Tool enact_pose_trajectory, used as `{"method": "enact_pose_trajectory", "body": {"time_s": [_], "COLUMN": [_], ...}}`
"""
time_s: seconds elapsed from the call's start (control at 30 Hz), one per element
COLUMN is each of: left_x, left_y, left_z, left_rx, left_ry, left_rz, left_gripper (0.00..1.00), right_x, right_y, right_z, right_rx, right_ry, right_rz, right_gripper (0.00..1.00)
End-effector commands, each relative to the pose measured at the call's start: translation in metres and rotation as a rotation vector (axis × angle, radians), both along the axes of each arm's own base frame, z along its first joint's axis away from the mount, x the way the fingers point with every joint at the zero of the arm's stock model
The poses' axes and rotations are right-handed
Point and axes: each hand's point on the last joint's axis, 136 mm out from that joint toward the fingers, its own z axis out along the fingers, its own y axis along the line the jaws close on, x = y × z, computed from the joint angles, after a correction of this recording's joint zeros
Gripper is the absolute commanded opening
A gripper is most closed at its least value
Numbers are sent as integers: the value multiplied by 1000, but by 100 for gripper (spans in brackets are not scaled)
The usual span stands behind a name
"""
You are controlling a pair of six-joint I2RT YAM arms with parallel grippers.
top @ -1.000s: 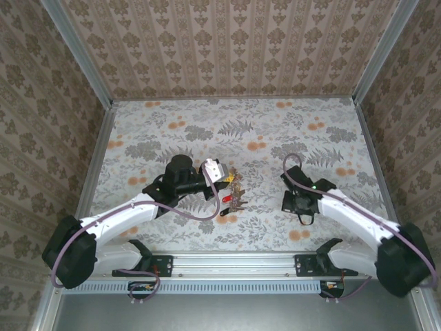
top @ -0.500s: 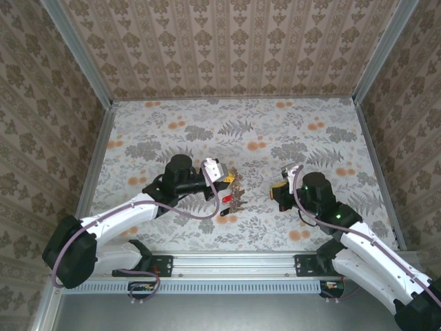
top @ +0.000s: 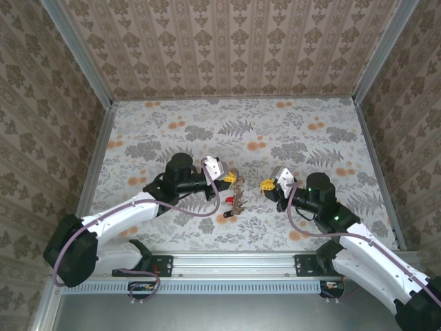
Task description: Put the keys on the keyring
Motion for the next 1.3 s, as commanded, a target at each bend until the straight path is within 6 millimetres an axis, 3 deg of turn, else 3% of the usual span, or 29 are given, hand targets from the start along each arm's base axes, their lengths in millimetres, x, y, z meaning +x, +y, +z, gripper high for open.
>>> {"method": "enact_pose_trajectory", "body": {"time_s": [0.0,0.23,0.6,1.27], "left_x": [1,3,4,-7], "left_y": [-6,-6,-8,-9], "left_z": [28,23,23,26], "left_rx": [-62,-34,-21,-23], "left_ry": [-25,-52,-79,-97], "left_rz": [-25,-17,-21,-81], "left_gripper": [0,0,0,0], "right_x": [-6,-7,4,33], "right_y": [14,39,65,70], "right_z": [26,39,46,31], "right_rx": [28,45,39,-66], "right_ry": [-134,-130,-154,-198], "right_rz": [105,221,278,160], "right_gripper": [0,0,0,0]}}
